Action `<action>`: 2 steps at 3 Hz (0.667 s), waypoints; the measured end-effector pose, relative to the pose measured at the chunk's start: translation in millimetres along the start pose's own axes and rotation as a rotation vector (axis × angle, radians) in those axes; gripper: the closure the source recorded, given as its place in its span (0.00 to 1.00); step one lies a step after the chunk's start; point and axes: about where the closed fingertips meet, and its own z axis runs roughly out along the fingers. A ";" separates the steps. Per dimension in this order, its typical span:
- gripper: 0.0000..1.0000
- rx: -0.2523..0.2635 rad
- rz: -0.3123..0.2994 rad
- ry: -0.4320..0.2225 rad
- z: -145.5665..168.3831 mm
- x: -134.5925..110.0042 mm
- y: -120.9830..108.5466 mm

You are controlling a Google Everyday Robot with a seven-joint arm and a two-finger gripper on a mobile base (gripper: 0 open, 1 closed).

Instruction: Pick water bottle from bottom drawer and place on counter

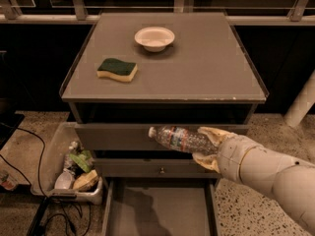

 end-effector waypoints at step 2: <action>1.00 0.049 0.062 -0.114 -19.0 -12.0 -76.1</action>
Offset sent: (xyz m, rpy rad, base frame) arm 0.0625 -0.0424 0.1574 0.2766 -0.1035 0.0533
